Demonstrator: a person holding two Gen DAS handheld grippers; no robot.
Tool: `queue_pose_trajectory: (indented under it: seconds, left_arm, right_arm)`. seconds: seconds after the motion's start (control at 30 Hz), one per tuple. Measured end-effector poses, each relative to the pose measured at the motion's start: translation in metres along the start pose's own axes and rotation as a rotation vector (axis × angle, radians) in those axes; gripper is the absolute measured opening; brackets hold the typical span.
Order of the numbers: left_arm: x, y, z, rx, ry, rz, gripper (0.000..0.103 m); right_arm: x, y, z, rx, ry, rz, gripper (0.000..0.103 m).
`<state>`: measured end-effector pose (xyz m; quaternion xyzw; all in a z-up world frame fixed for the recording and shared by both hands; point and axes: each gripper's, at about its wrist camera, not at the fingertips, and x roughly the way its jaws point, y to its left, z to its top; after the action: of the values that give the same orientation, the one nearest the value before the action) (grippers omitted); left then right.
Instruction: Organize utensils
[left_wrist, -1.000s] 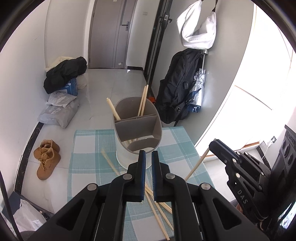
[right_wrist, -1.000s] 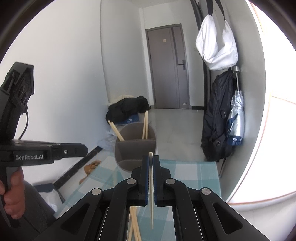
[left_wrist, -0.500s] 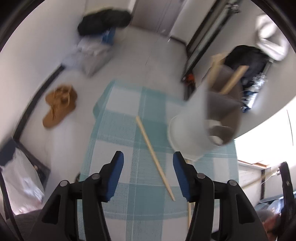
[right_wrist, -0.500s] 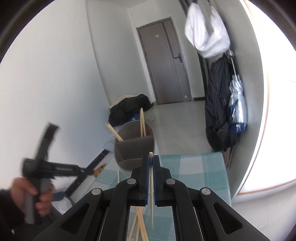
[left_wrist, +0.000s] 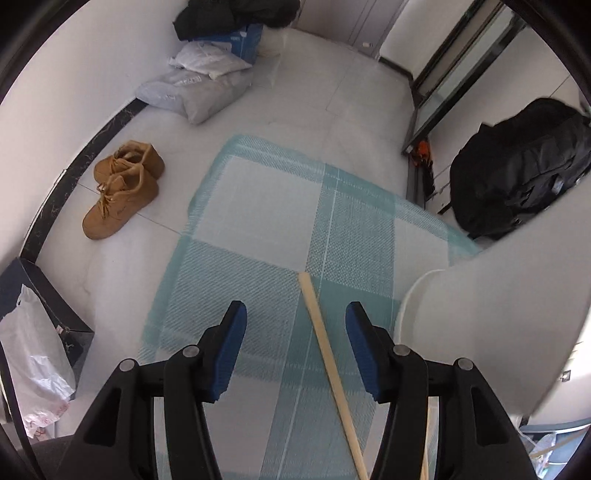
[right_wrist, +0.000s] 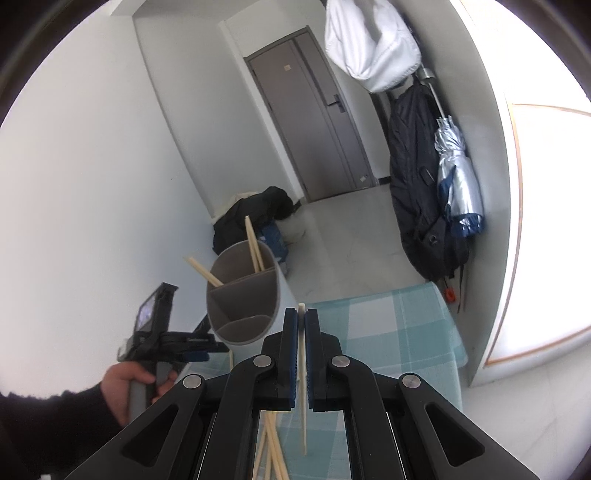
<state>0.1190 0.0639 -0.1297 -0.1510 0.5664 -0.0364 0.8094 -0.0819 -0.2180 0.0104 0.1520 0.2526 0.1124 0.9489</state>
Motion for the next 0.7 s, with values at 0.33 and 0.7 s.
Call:
queue_pose_trajectory:
  seconds: [0.33, 0.7]
  left_arm:
    - [0.008, -0.029, -0.003, 0.098, -0.045, 0.260, 0.042]
    - [-0.003, -0.011, -0.005, -0.016, -0.014, 0.185, 0.002]
  right_arm:
    - [0.003, -0.006, 0.004, 0.022, -0.003, -0.004, 0.003]
    - [0.002, 0.000, 0.001, -0.008, -0.006, -0.005, 0.003]
